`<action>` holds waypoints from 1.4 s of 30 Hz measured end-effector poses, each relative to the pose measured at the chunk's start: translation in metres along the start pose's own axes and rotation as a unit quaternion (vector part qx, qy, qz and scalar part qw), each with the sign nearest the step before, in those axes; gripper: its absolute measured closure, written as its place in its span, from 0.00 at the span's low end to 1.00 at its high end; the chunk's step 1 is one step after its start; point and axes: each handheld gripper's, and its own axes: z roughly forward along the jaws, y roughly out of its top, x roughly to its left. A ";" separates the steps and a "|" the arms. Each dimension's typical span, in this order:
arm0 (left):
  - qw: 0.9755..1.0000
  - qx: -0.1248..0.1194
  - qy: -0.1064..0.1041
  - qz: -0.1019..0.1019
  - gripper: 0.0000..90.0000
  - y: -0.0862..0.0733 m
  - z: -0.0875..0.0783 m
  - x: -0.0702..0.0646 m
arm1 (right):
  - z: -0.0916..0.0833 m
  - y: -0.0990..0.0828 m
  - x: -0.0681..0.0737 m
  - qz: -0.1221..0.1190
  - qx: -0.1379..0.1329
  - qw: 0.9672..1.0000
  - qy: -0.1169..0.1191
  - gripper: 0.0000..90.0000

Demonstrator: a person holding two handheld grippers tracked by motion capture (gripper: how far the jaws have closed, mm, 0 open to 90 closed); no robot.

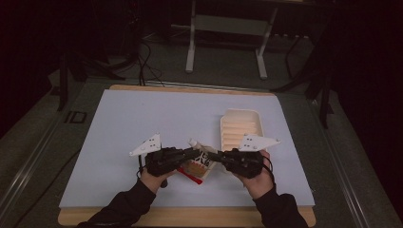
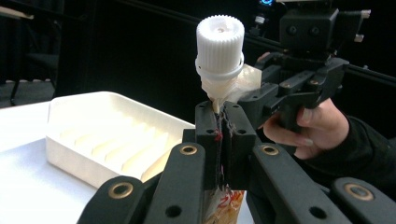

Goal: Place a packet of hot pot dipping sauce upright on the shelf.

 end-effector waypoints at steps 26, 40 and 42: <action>0.996 0.035 0.077 0.041 0.03 0.024 -0.010 -0.016 | -0.021 0.029 -0.024 -0.063 0.008 0.998 0.022 0.98; 0.992 0.060 0.108 0.013 0.03 0.008 -0.056 -0.016 | -0.042 0.052 -0.072 -0.114 -0.010 0.993 0.009 0.97; 0.992 0.059 0.114 0.007 0.03 0.004 -0.063 -0.015 | -0.043 0.053 -0.077 -0.116 -0.011 0.993 0.014 0.97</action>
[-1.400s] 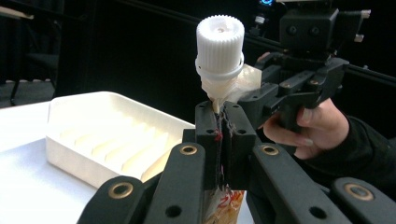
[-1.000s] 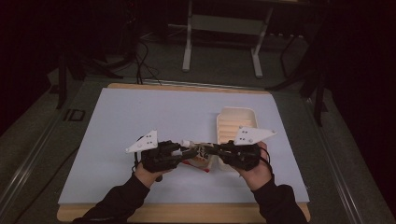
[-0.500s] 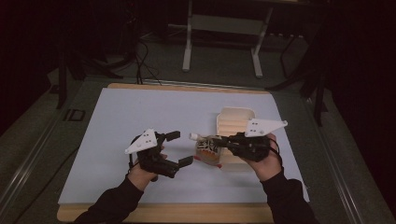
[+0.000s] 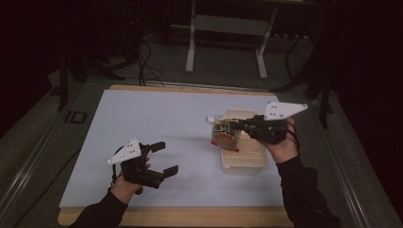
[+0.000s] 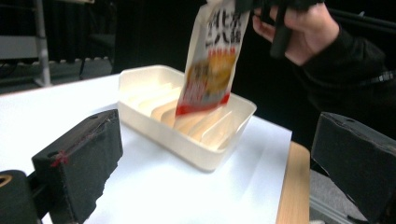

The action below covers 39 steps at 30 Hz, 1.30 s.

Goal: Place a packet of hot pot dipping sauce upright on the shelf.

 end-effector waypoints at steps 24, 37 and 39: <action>0.999 -0.003 0.030 -0.017 0.03 -0.016 -0.017 0.003 | 0.001 -0.031 -0.081 0.024 0.022 0.999 -0.002 0.97; 0.999 -0.006 0.039 -0.020 0.03 -0.019 -0.022 0.004 | 0.022 -0.042 -0.091 0.016 0.038 0.999 0.008 0.96; 0.999 -0.006 0.040 -0.022 0.03 -0.019 -0.021 0.004 | 0.024 -0.043 -0.090 0.022 0.037 0.999 0.015 0.96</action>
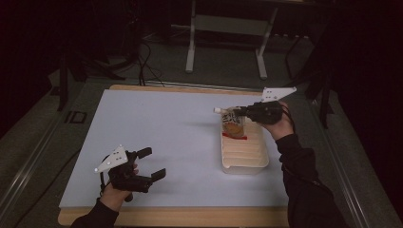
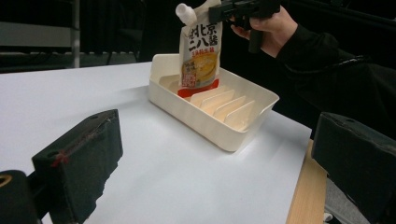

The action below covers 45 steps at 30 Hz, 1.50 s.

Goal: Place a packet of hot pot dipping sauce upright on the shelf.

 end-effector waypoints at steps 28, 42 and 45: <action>1.000 0.013 -0.007 0.004 0.03 -0.003 0.007 0.001 | -0.019 -0.022 0.014 0.047 -0.031 0.998 -0.020 0.80; 0.999 0.029 -0.012 0.018 0.03 -0.005 0.013 0.000 | -0.016 0.005 0.057 0.053 -0.053 0.996 -0.043 0.49; 0.999 0.028 -0.012 0.017 0.03 -0.005 0.013 0.000 | -0.012 0.008 0.066 0.060 -0.049 0.996 -0.045 0.37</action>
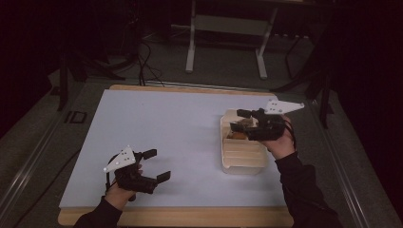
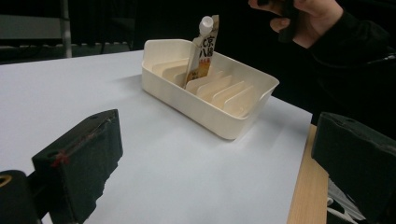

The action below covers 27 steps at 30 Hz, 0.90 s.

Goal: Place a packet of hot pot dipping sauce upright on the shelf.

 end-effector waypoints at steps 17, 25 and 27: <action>1.000 0.003 -0.002 0.008 0.03 0.000 0.002 -0.001 | 0.007 -0.016 0.047 0.000 0.014 1.000 -0.007 0.15; 1.000 0.004 -0.004 0.008 0.03 0.000 0.003 -0.002 | 0.007 -0.028 0.071 -0.005 0.017 1.000 -0.006 0.15; 1.000 0.004 -0.004 0.009 0.03 0.000 0.003 -0.002 | 0.007 -0.032 0.076 -0.007 0.020 1.000 -0.009 0.15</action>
